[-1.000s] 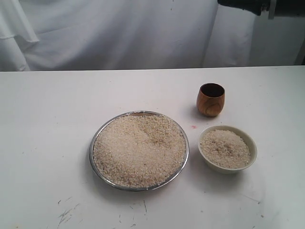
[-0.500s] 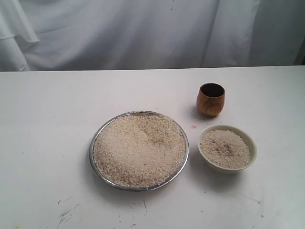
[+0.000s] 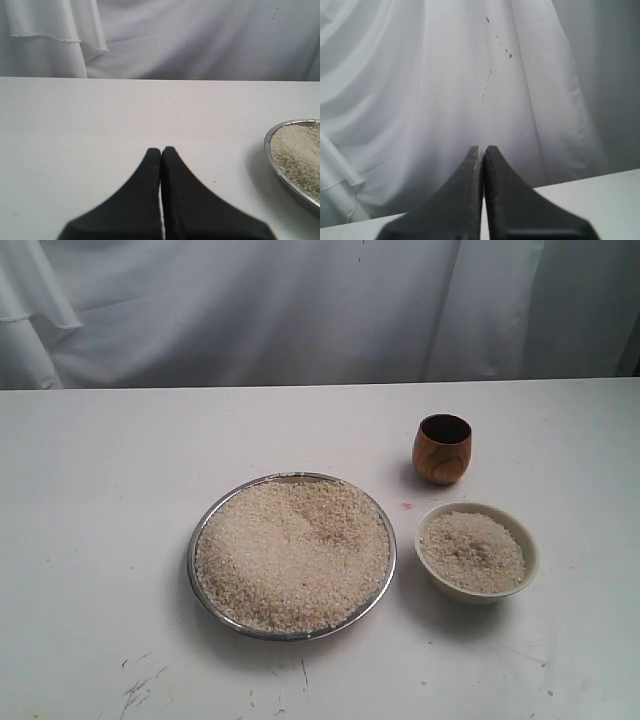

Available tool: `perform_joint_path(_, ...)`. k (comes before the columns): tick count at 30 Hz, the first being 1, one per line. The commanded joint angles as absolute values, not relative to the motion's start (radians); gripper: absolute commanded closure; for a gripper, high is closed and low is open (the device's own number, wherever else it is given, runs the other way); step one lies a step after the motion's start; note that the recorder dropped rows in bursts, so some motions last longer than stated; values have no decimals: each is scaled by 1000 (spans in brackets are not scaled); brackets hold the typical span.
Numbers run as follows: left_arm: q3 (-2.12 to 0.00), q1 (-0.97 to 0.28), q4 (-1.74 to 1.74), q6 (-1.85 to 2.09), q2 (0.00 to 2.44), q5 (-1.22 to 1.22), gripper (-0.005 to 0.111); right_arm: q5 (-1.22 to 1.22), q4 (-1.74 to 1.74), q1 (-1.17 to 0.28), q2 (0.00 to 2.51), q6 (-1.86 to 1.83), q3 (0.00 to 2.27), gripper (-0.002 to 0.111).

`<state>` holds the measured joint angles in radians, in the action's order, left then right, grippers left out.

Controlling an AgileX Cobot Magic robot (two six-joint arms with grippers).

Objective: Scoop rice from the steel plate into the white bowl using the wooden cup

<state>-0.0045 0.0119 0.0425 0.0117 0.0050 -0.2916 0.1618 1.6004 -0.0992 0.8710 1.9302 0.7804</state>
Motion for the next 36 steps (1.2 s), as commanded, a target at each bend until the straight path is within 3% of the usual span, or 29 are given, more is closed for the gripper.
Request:
perform_joint_path(1, 0, 10, 43, 9, 0, -285, 107, 178, 1607, -102, 776, 1970, 660, 108)
perform_joint_path(7, 0, 10, 43, 9, 0, -285, 107, 190, 1473, -105, 757, 1859, 571, 108)
perform_joint_path(13, 0, 10, 43, 9, 0, -285, 107, 216, 461, -134, 748, 784, 472, 108)
perform_joint_path(16, 0, 10, 43, 9, 0, -285, 107, 207, 200, -167, 697, 382, 410, 108)
perform_joint_path(21, 0, 10, 43, 9, 0, -285, 107, 185, 175, -173, 532, 256, 286, 108)
perform_joint_path(28, 0, 10, 43, 9, 0, -285, 107, -62, 173, -173, 273, 208, 177, 108)
perform_joint_path(36, 0, 10, 43, 9, 0, -285, 107, -260, 89, -173, 146, 81, 123, 108)
